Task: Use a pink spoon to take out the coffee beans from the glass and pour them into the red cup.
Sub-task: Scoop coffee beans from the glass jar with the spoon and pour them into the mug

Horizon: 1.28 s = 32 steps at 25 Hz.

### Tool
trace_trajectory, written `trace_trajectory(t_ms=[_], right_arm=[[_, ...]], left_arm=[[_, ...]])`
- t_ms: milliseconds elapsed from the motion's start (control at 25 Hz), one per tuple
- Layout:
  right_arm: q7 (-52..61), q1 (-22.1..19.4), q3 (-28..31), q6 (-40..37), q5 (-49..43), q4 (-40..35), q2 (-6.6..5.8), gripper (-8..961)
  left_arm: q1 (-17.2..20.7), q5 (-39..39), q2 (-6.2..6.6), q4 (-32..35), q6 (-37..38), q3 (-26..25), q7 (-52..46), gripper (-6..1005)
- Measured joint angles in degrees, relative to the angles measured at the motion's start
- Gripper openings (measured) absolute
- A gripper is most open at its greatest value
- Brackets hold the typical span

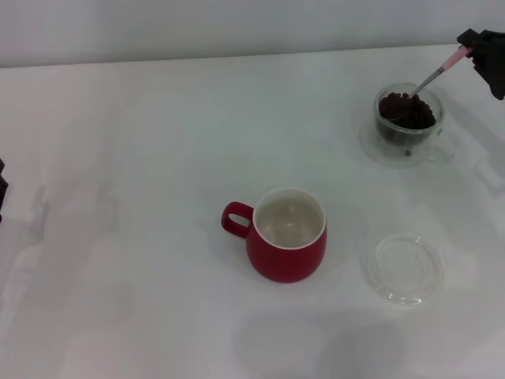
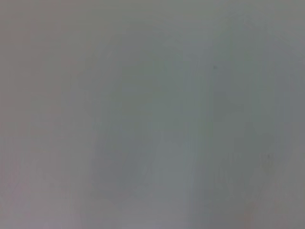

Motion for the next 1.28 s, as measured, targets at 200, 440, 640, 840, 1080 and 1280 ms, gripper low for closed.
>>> trace_trajectory(t_ms=[200, 440, 640, 840, 1080, 1280], right_arm=[[-0.1, -0.3, -0.5, 2.2, -0.1, -0.1, 0.5, 151], [-0.2, -0.9, -1.7, 4.8, -0.2, -0.1, 0.86, 151], [-0.2, -1.0, -3.1, 6.6, -0.2, -0.1, 1.0, 151], [-0.2, -1.1, -4.8, 8.5, -0.2, 0.1, 1.13, 151], [-0.2, -1.0, -8.5, 10.6, 0.1, 0.0, 1.3, 151], [-0.4, -0.9, -9.4, 12.2, 0.0, 0.1, 1.61, 151]], left_arm=[[0.0, 0.0, 0.0, 0.0, 0.0, 0.0, 0.0, 486], [0.0, 0.0, 0.0, 0.0, 0.0, 0.0, 0.0, 486], [0.0, 0.0, 0.0, 0.0, 0.0, 0.0, 0.0, 485], [0.0, 0.0, 0.0, 0.0, 0.0, 0.1, 0.0, 485], [0.0, 0.0, -0.05, 0.0, 0.0, 0.2, 0.0, 485], [0.1, 0.2, -0.09, 0.0, 0.0, 0.3, 0.0, 485]])
